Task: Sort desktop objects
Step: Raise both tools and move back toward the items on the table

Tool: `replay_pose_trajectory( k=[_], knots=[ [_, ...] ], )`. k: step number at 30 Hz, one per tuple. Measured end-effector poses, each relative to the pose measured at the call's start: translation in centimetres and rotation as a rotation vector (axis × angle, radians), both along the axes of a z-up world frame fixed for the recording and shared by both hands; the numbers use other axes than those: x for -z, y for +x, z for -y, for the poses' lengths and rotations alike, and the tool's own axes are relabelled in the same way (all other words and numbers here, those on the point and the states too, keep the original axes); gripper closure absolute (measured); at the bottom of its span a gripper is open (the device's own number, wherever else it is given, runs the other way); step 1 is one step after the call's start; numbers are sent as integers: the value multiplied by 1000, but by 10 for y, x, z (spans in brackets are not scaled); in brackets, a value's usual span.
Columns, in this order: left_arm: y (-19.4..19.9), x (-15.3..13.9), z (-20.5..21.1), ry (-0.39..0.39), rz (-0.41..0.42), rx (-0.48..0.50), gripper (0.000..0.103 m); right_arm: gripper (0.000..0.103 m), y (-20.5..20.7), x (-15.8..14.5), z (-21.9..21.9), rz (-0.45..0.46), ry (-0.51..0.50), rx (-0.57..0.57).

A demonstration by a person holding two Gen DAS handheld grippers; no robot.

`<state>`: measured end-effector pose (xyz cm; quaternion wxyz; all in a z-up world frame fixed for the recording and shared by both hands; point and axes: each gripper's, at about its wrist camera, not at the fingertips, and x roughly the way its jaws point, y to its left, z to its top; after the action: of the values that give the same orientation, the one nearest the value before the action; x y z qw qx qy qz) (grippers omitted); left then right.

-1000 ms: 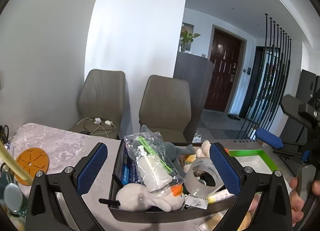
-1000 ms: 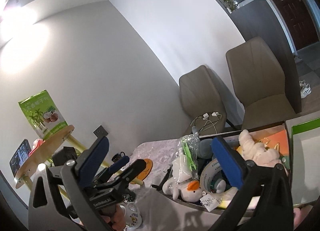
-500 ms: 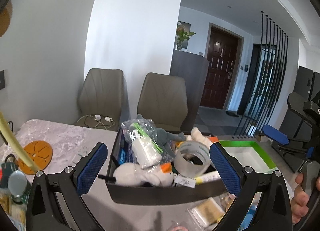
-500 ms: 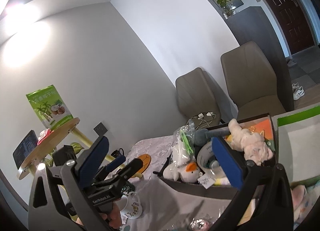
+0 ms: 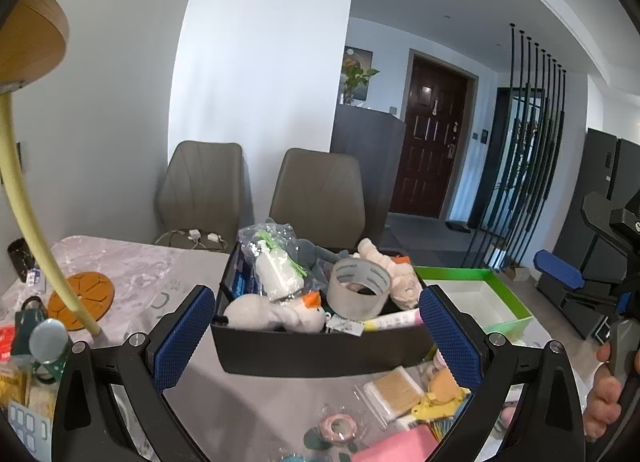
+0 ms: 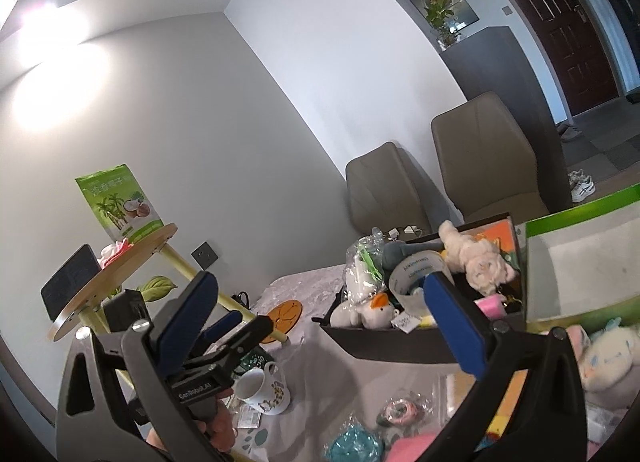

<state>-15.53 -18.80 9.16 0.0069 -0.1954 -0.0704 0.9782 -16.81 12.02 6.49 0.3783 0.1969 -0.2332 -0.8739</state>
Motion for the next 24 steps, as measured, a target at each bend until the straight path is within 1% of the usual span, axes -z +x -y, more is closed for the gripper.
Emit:
replay_pose_trajectory(
  k=[8,11,13,15,17,19,21,24],
  knots=[
    [33,-8,-6,3,-22,-1,1,0,36,-7,-34,-27,-10,56],
    [47,-10,-11,16,-43,1,1,0,49,-9,-50,-34,-13,83],
    [60,-5,-16,36,-60,17,1,0,58,-11,-60,-39,-9,100],
    [75,10,-21,72,-72,73,1,0,68,-8,-69,-38,0,109],
    [84,28,-29,118,-41,141,1,0,79,2,-76,-38,16,101],
    [88,41,-39,129,-10,175,1,0,86,21,-80,-7,48,86],
    [89,51,-48,129,15,184,1,0,90,44,-89,42,49,89],
    [90,62,-59,150,50,206,1,0,92,68,-96,98,60,93]
  ],
)
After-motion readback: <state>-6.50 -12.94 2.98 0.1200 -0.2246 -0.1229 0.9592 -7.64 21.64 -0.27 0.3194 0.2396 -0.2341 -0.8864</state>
